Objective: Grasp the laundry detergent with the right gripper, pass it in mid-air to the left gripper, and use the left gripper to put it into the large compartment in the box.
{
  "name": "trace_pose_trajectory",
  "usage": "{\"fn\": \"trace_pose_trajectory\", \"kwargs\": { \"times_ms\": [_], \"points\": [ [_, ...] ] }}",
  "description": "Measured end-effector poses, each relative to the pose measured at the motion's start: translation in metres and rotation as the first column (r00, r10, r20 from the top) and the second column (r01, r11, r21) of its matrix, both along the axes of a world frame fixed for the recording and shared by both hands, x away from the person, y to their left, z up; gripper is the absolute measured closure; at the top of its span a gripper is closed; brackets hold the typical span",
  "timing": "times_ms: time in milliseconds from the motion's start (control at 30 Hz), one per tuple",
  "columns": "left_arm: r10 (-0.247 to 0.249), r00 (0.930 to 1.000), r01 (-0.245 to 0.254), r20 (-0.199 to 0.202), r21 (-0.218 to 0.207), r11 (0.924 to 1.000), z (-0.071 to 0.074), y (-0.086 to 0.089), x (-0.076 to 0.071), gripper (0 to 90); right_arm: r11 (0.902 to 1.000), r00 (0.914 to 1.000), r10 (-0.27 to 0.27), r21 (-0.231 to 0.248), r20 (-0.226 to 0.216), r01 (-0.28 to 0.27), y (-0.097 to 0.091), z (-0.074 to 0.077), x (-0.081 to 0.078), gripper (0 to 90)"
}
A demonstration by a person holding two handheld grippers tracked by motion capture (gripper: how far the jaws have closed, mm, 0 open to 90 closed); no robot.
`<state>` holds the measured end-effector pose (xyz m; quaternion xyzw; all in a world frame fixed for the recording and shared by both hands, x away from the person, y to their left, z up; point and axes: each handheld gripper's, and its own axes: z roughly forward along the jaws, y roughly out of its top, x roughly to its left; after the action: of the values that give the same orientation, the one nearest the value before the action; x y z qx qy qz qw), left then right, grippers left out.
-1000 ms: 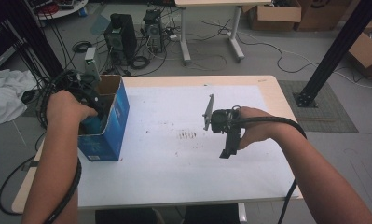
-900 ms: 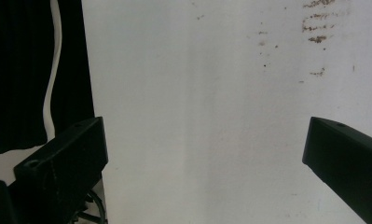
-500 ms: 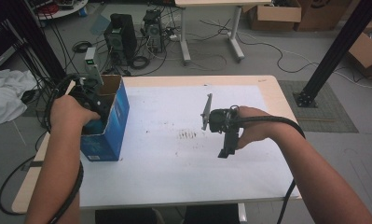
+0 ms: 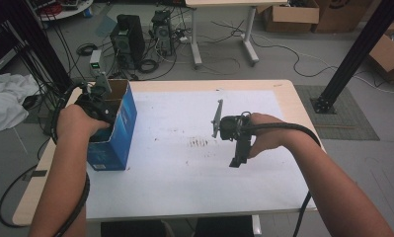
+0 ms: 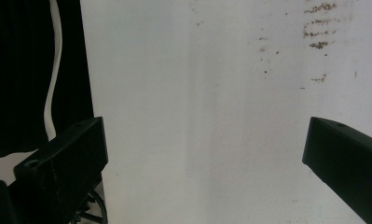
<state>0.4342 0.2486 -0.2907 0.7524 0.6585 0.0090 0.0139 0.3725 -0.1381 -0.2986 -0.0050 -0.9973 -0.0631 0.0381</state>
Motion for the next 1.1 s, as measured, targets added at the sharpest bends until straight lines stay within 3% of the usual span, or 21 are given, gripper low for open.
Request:
{"fn": "trace_pose_trajectory", "kwargs": {
  "times_ms": [367,900,1100],
  "points": [
    [0.02,0.9998,-0.02,0.003,0.006,0.9998,0.001,-0.003,0.0,37.7,0.9999,0.9999,-0.013,0.005,-0.006,0.013,-0.004,0.001,0.0,0.0],
    [0.03,0.9995,-0.03,0.013,0.029,0.9991,0.021,-0.005,-0.004,28.3,0.9997,0.9998,-0.018,0.017,-0.007,0.018,-0.009,0.0,-0.002,0.0],
    [0.034,0.9988,-0.036,0.035,0.035,0.9987,0.034,-0.006,-0.006,23.5,0.9997,0.9998,-0.017,0.02,-0.001,0.017,-0.01,0.003,-0.003,0.0]
  ]
}}
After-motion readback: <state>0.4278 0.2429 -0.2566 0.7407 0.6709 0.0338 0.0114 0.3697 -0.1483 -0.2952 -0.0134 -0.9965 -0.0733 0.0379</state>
